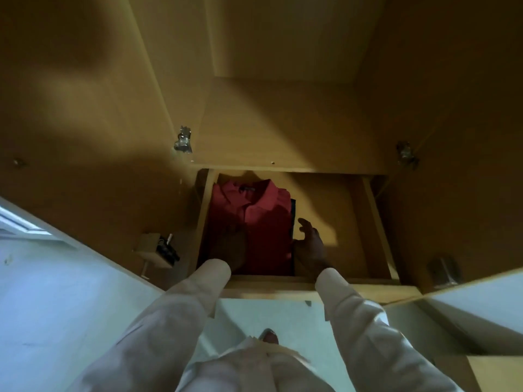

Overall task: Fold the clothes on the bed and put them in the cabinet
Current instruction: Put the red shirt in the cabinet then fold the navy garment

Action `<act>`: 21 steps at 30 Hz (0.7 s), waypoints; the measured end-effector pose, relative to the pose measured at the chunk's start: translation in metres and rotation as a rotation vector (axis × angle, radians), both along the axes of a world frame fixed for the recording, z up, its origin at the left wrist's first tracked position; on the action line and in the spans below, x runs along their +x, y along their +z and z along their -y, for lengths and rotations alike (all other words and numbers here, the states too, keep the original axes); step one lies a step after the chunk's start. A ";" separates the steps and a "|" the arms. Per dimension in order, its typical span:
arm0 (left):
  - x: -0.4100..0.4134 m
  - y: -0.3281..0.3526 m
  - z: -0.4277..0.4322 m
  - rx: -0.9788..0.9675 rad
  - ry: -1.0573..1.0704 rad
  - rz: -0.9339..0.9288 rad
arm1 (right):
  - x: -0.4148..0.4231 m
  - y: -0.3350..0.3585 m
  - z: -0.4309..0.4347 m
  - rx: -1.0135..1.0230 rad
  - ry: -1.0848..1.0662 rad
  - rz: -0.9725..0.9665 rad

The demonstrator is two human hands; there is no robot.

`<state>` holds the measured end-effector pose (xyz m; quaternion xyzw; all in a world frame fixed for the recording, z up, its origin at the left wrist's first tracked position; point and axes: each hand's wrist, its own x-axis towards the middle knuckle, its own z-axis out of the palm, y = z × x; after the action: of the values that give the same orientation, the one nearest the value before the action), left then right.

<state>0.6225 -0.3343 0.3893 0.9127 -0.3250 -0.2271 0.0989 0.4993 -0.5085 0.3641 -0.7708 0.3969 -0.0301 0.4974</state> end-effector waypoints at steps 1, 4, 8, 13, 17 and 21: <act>-0.010 -0.001 0.000 -0.072 -0.024 -0.030 | -0.014 0.005 -0.007 -0.012 -0.027 0.018; -0.045 0.003 0.010 -0.261 0.013 0.003 | -0.050 0.019 -0.022 -0.138 -0.024 0.081; -0.096 0.013 0.013 -0.318 -0.108 0.017 | -0.106 0.033 -0.057 -0.251 -0.150 0.211; -0.156 -0.005 -0.030 -0.473 -0.362 -0.122 | -0.193 0.025 -0.142 -0.079 -0.554 0.233; -0.202 -0.054 -0.081 -0.398 -0.524 -0.240 | -0.258 -0.021 -0.232 0.088 -0.775 0.195; -0.244 -0.103 -0.130 -0.261 -0.621 -0.369 | -0.304 -0.064 -0.310 0.196 -0.806 0.065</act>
<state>0.3781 -0.2040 0.2858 0.6943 -0.5889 -0.3635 0.1974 0.1953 -0.1990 0.3006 -0.5014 0.6521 -0.2086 0.5290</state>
